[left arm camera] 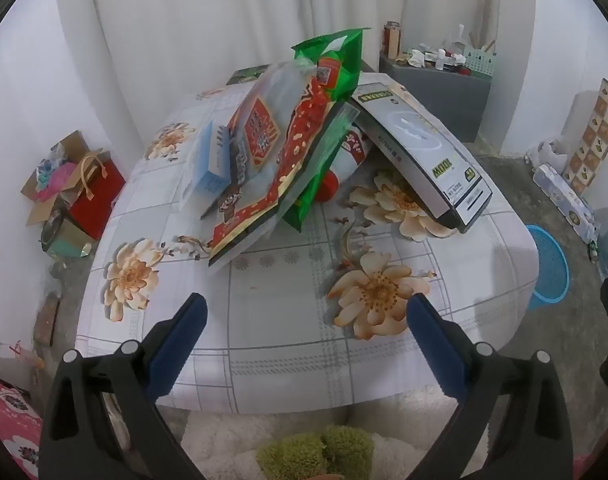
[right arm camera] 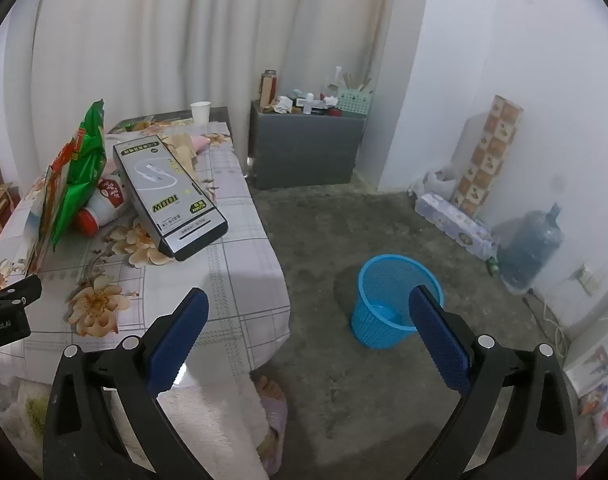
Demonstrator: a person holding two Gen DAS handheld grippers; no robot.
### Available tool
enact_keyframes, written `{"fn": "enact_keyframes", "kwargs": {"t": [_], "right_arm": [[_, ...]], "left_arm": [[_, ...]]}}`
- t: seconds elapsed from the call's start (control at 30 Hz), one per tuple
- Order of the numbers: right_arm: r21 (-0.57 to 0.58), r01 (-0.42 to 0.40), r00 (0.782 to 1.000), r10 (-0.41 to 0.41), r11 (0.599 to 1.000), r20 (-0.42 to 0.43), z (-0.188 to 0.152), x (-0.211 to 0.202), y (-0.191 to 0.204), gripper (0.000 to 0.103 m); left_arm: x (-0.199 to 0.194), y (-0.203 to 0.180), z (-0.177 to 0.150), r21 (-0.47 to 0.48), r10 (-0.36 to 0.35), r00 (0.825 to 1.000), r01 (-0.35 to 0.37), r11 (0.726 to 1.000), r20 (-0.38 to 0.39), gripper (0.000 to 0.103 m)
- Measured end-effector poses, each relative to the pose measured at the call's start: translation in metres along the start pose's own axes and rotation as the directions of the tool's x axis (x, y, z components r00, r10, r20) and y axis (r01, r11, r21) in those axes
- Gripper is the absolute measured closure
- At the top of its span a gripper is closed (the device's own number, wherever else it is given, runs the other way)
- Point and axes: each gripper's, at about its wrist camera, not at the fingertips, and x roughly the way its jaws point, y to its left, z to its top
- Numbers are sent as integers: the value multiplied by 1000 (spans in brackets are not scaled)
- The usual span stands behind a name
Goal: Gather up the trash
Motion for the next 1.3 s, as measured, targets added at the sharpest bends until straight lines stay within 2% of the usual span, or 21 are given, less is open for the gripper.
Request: {"fn": "enact_keyframes", "kwargs": {"t": [1.3], "right_arm": [[-7, -5, 1000, 5, 1000, -1, 0, 0, 0, 8]], "left_arm": [[1, 1, -6, 6, 5, 1000, -5, 1000, -7, 5]]}}
